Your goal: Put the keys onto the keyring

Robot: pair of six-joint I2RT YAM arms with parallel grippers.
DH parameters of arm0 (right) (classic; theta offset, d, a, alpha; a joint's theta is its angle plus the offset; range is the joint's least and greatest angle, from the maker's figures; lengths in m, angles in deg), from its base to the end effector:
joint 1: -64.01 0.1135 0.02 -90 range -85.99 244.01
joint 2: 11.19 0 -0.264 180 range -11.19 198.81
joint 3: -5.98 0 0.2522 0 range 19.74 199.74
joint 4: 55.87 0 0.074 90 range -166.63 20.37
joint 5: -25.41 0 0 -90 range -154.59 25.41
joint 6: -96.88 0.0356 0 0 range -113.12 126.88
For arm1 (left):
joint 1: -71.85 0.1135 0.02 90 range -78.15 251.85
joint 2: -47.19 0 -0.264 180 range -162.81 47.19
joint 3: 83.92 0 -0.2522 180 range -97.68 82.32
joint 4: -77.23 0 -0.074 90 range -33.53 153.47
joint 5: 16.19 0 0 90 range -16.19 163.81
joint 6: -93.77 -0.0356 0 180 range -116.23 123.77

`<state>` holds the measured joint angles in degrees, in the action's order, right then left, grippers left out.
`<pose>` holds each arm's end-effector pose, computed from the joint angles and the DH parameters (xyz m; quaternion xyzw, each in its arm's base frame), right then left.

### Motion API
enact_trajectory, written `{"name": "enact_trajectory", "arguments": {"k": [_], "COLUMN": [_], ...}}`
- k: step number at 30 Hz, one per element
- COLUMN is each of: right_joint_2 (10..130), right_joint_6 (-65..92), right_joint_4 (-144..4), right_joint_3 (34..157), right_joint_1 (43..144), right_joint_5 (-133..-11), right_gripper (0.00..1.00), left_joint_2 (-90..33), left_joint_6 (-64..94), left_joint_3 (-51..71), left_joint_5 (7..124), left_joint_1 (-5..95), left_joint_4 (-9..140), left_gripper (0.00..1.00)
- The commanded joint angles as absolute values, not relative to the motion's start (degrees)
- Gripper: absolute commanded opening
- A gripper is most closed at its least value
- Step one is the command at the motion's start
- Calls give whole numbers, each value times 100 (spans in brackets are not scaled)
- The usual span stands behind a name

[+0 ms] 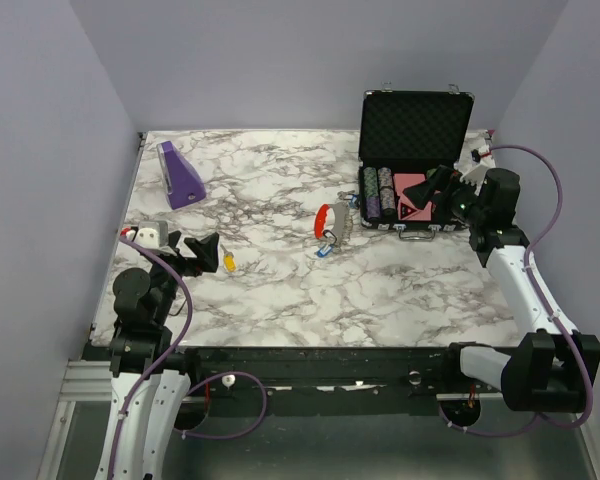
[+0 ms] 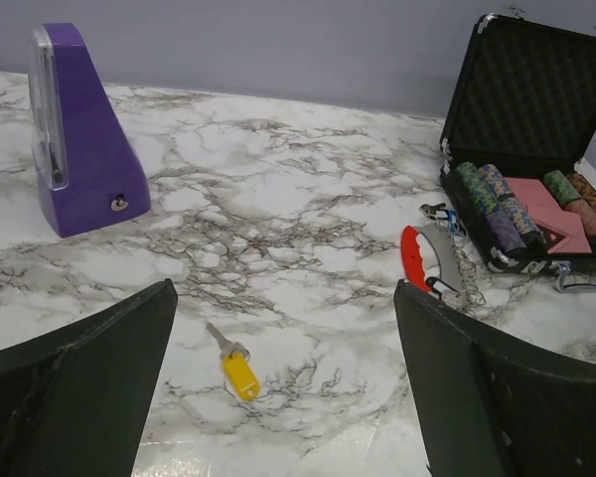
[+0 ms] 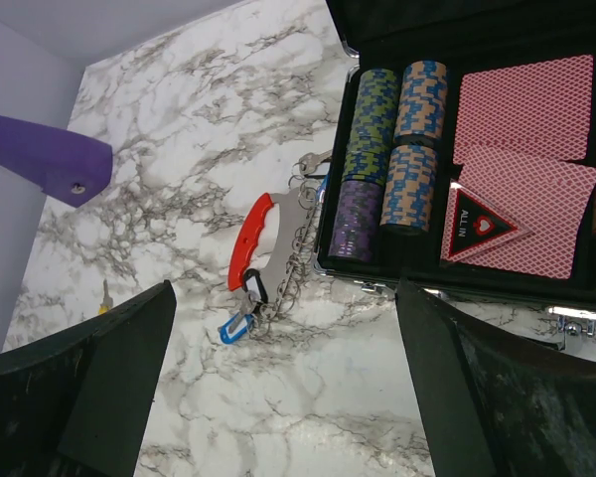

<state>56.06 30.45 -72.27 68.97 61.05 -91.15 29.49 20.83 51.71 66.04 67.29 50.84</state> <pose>0.2689 0.0020 0.3009 0.0565 0.8091 0.2849 0.5109 0.1024 -0.0130 0.3075 -0.0289 0.7048 -0.1796 0.6857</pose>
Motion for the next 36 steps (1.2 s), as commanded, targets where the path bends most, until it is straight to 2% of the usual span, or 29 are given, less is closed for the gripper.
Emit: {"name": "enact_trajectory", "arguments": {"k": [1, 5, 12, 16, 18, 22, 25, 28, 36], "right_joint_2": [5658, 5640, 5649, 5771, 5956, 6544, 7054, 7441, 7934], "right_joint_6": [3078, 2903, 1929, 901, 225, -1015, -1228, -1237, -1729], "right_joint_4": [-7069, -6859, -6375, -6593, -7188, -8805, -9545, -9775, -10241], "right_joint_3": [7010, 6887, 6422, 6491, 6780, 7632, 8204, 8609, 9005], "right_joint_1": [6102, 6102, 6111, 6189, 6338, 6699, 6919, 7235, 8061], "right_joint_5": [-9121, -9384, -10667, -12089, -12671, -12568, -11981, -11382, -10704], "right_gripper": [100, 100, 100, 100, 100, 100, 100, 100, 100], "left_joint_2": [2908, 2908, 2943, 2934, 2952, 2952, 3004, 3014, 2952], "left_joint_6": [2126, 2134, 2143, 2143, 2152, 2152, 2152, 2161, 2161], "left_joint_3": [5033, 5024, 5033, 5033, 5024, 5016, 5042, 5042, 5051], "left_joint_5": [6432, 6379, 6283, 6239, 6221, 6203, 6186, 6168, 6115], "left_joint_1": [6754, 6754, 6754, 6754, 6754, 6746, 6737, 6737, 6728], "left_joint_4": [5064, 5072, 5063, 5063, 5072, 5046, 5002, 5019, 5046], "left_gripper": [99, 99, 99, 99, 99, 99, 99, 99, 99]}}
